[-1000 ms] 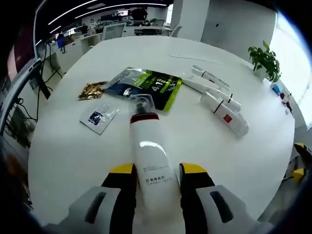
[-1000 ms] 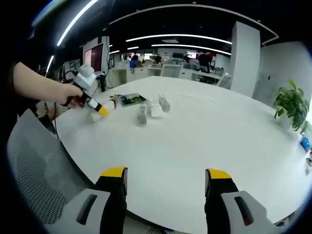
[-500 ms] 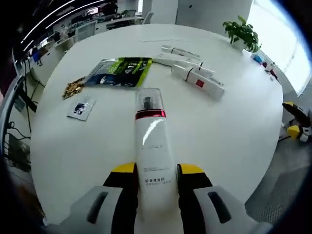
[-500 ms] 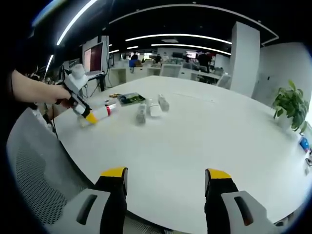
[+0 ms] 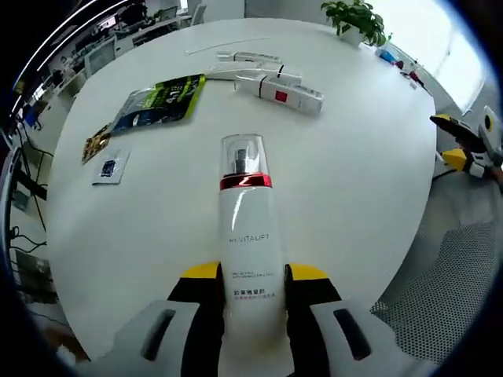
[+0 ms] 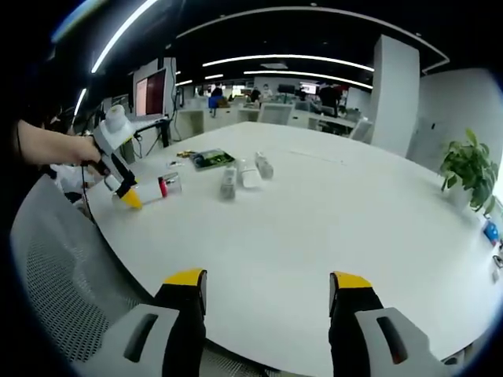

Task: Arrange the skincare products in the storage area until every visible bottle or jar stands upright without overlapping.

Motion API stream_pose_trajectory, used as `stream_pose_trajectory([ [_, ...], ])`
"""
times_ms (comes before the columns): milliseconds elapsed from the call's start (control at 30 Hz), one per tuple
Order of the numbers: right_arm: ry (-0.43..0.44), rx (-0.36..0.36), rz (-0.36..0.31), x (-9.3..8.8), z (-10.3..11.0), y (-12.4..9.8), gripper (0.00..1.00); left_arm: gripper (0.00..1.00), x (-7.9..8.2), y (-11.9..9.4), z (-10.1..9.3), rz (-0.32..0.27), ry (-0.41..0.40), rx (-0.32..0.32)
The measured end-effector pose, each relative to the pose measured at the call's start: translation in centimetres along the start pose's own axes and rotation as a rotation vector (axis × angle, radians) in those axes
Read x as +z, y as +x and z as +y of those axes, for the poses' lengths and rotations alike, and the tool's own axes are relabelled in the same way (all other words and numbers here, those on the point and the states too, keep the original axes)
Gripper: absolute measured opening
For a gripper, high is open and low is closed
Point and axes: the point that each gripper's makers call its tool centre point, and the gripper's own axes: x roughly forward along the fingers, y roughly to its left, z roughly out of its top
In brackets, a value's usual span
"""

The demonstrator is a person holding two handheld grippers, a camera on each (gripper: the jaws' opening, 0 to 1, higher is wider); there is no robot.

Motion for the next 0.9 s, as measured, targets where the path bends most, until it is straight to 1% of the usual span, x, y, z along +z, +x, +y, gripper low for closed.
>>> stream_pose_trajectory([
  [100,-0.018,0.039,0.025,-0.4,0.7,0.1,0.64,0.24,-0.4,-0.2,-0.1,-0.021,-0.014,-0.012],
  [133,-0.027,0.051,0.044,-0.7,0.9,0.1,0.62,0.24,-0.4,-0.3,-0.5,-0.037,-0.039,-0.030],
  [167,-0.020,0.051,0.046,-0.7,0.9,0.1,0.62,0.24,-0.5,-0.6,-1.3,-0.061,-0.097,-0.065],
  [233,-0.014,0.063,0.038,-0.6,1.0,0.1,0.65,0.24,-0.2,-0.7,-2.0,-0.110,-0.204,-0.130],
  [267,0.001,0.097,0.035,-0.6,1.3,0.1,0.69,0.24,0.3,-0.6,-2.0,-0.153,-0.298,-0.178],
  [300,0.021,0.120,0.048,-0.8,1.5,0.1,0.74,0.24,0.4,-0.8,-2.3,-0.172,-0.339,-0.195],
  [333,0.031,0.127,0.067,-1.1,1.4,0.1,0.79,0.24,0.3,-1.2,-2.8,-0.187,-0.358,-0.201],
  [367,0.030,0.119,0.089,-1.3,1.2,0.1,0.79,0.24,0.3,-1.3,-2.5,-0.182,-0.338,-0.191],
  [400,0.022,0.117,0.086,-1.1,1.2,0.0,0.77,0.24,0.3,-1.5,-2.7,-0.182,-0.309,-0.186],
  [433,0.017,0.127,0.078,-0.7,1.3,-0.3,0.72,0.24,0.4,-1.6,-3.0,-0.183,-0.286,-0.180],
  [467,0.021,0.134,0.067,-0.2,1.4,-0.4,0.71,0.23,0.4,-1.8,-3.2,-0.185,-0.276,-0.181],
  [533,0.028,0.138,0.048,0.9,1.6,-0.7,0.73,0.23,0.8,-2.5,-3.9,-0.203,-0.281,-0.189],
  [567,0.027,0.142,0.047,1.3,1.7,-0.7,0.74,0.23,0.9,-2.5,-3.8,-0.207,-0.283,-0.191],
  [633,-0.015,0.152,0.059,1.6,2.0,-0.8,0.73,0.23,1.1,-2.5,-4.0,-0.215,-0.282,-0.193],
  [667,-0.038,0.159,0.076,1.8,2.3,-1.0,0.71,0.23,1.1,-2.4,-4.1,-0.210,-0.268,-0.189],
  [700,-0.036,0.162,0.069,2.2,2.6,-1.0,0.69,0.23,1.0,-2.4,-4.4,-0.203,-0.246,-0.180],
  [733,-0.052,0.175,0.059,2.7,3.1,-1.1,0.69,0.23,0.8,-2.3,-5.0,-0.185,-0.215,-0.171],
  [767,-0.061,0.180,0.070,2.9,3.4,-1.1,0.69,0.23,0.6,-2.3,-4.6,-0.172,-0.189,-0.159],
  [800,-0.063,0.183,0.072,3.2,3.6,-1.1,0.70,0.23,0.5,-2.3,-4.6,-0.169,-0.178,-0.158],
  [833,-0.065,0.194,0.066,3.9,4.1,-1.1,0.70,0.23,0.4,-2.4,-4.9,-0.164,-0.178,-0.163],
  [867,-0.055,0.220,0.059,4.5,4.9,-1.2,0.70,0.23,0.4,-2.5,-5.0,-0.165,-0.179,-0.165],
  [900,0.000,0.280,0.050,5.5,6.7,-1.3,0.70,0.23,0.5,-2.7,-5.3,-0.176,-0.183,-0.170],
])
